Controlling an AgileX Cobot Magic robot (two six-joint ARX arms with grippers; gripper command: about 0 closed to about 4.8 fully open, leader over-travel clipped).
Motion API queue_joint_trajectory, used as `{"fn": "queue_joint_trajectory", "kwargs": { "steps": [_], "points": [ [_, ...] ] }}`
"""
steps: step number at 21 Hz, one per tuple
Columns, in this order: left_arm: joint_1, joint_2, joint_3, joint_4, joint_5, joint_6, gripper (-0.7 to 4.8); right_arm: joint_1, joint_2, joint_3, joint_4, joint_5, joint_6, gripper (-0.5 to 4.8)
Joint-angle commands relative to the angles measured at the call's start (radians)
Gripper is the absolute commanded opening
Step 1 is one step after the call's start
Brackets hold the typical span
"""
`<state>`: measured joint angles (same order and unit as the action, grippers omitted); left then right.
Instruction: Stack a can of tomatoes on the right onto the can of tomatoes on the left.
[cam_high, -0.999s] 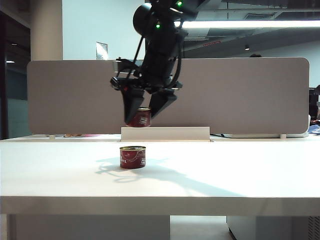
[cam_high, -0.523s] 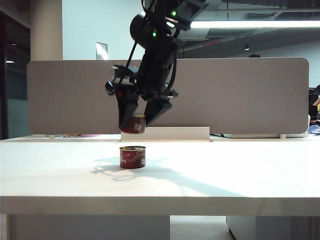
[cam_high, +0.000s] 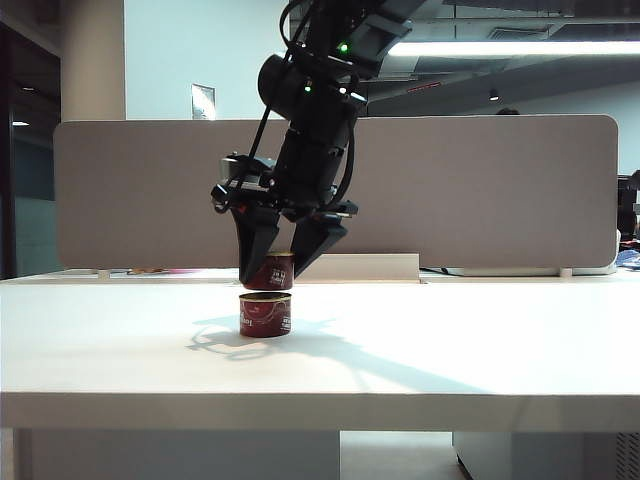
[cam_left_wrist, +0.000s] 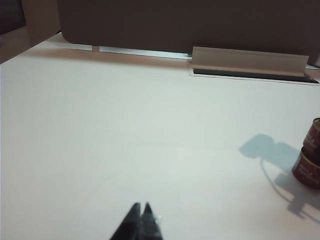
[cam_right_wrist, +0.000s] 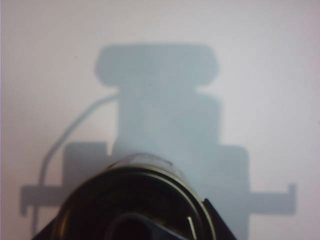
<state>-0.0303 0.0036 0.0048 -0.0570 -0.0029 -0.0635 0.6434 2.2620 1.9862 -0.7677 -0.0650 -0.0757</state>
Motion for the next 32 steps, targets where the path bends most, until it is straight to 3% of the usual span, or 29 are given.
{"fn": "queue_joint_trajectory", "kwargs": {
  "steps": [1, 11, 14, 20, 23, 30, 32],
  "points": [
    [0.001, 0.000, 0.003, 0.009, 0.000, 0.004, -0.06, 0.004, 0.004, 0.004, 0.011, -0.008, 0.002, 1.98],
    [0.001, 0.000, 0.003, 0.006, 0.000, 0.004, -0.06, 0.004, 0.004, 0.004, 0.009, -0.008, 0.001, 2.08],
    [0.001, 0.000, 0.003, 0.006, -0.001, 0.004, -0.06, 0.004, 0.004, 0.004, 0.010, -0.008, 0.001, 2.89],
    [0.001, 0.000, 0.003, 0.006, -0.001, 0.004, -0.06, 0.005, 0.004, 0.006, 0.013, -0.008, 0.001, 3.18],
    [0.001, 0.000, 0.003, 0.006, -0.001, 0.004, -0.06, 0.008, 0.003, 0.006, 0.012, -0.008, 0.001, 3.79],
    [0.001, 0.000, 0.003, 0.006, -0.001, 0.004, -0.06, 0.016, 0.003, 0.006, 0.012, -0.008, 0.000, 3.80],
    [0.001, 0.000, 0.003, 0.006, 0.000, 0.004, -0.06, 0.016, 0.002, 0.011, 0.013, -0.007, -0.003, 4.03]
  ]
}}
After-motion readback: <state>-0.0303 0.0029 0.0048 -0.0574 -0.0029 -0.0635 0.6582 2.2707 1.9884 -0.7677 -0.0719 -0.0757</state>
